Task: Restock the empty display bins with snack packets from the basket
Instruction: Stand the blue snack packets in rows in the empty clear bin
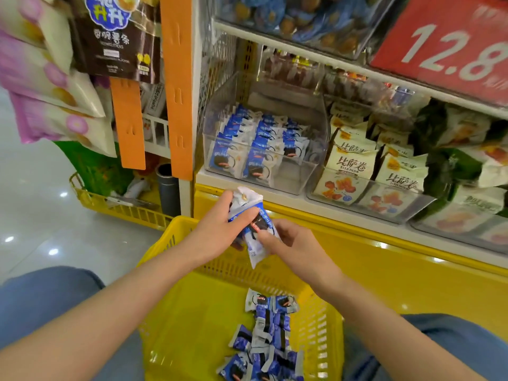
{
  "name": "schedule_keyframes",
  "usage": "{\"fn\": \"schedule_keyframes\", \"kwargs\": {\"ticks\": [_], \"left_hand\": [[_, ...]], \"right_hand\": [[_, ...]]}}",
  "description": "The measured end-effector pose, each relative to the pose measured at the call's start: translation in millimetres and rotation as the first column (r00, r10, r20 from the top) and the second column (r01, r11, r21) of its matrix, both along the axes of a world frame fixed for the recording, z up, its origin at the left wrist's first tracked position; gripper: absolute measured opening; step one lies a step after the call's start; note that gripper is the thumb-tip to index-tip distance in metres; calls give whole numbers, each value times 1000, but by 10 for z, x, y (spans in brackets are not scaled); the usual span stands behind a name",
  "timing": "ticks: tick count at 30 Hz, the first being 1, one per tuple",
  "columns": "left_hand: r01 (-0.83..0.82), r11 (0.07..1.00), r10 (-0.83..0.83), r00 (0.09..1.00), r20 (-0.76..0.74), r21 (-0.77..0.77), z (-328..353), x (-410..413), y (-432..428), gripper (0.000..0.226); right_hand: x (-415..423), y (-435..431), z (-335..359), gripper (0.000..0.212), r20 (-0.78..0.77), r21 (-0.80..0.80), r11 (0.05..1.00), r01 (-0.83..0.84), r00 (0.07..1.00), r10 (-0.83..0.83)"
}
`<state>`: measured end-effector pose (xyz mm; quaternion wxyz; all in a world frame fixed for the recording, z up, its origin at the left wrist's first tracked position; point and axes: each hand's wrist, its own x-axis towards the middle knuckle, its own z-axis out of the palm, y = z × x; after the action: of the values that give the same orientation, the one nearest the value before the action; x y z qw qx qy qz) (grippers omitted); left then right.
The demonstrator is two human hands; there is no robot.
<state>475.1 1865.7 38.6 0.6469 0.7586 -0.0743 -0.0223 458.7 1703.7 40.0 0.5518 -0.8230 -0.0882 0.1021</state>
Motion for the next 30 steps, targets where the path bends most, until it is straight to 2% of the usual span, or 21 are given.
{"fn": "schedule_keyframes", "kwargs": {"ticks": [2, 5, 8, 10, 13, 15, 17, 20, 22, 25, 26, 30], "left_hand": [[59, 997, -60, 998, 11, 39, 122, 72, -31, 9], [72, 997, -72, 997, -5, 31, 257, 217, -53, 18], [-29, 996, 26, 999, -31, -85, 362, 362, -38, 24], [-109, 989, 103, 993, -60, -104, 403, 466, -9, 34], [-150, 980, 139, 986, -96, -129, 443, 597, 20, 38], [-154, 973, 137, 985, -106, -174, 477, 664, 43, 39], [-179, 962, 160, 981, -106, -205, 494, 738, 83, 32], [-227, 942, 197, 971, -138, -249, 498, 854, 126, 25], [-241, 927, 204, 967, -154, -286, 498, 922, 144, 22], [-258, 920, 212, 961, -179, -296, 515, 1008, 137, 47], [-260, 916, 211, 960, -185, -305, 518, 1031, 127, 48], [-268, 898, 207, 957, -203, -349, 524, 1084, 101, 32]], "right_hand": [[40, -34, 107, 23, -31, 19, 1000, 7, 1000, -6], [200, -121, 343, 13, -3, -51, 998, 21, 1000, -21], [572, -229, 742, 7, 156, -162, 983, 88, 986, -62], [908, -255, 1000, 12, 329, -243, 949, 203, 937, -116], [1466, -245, 1194, 35, 540, -479, 786, 392, 837, -88], [1789, -242, 1196, 46, 513, -674, 609, 418, 858, -21], [2033, -233, 1135, 49, 399, -824, 438, 360, 917, -1], [2242, -216, 985, 47, 325, -911, 286, 297, 944, 54], [2338, -193, 859, 46, 298, -929, 258, 266, 950, 91], [2459, -156, 700, 43, 246, -933, 281, 223, 968, 47], [2504, -150, 665, 43, 239, -927, 302, 222, 971, 23], [2671, -169, 580, 48, 182, -934, 314, 172, 983, 3]]}}
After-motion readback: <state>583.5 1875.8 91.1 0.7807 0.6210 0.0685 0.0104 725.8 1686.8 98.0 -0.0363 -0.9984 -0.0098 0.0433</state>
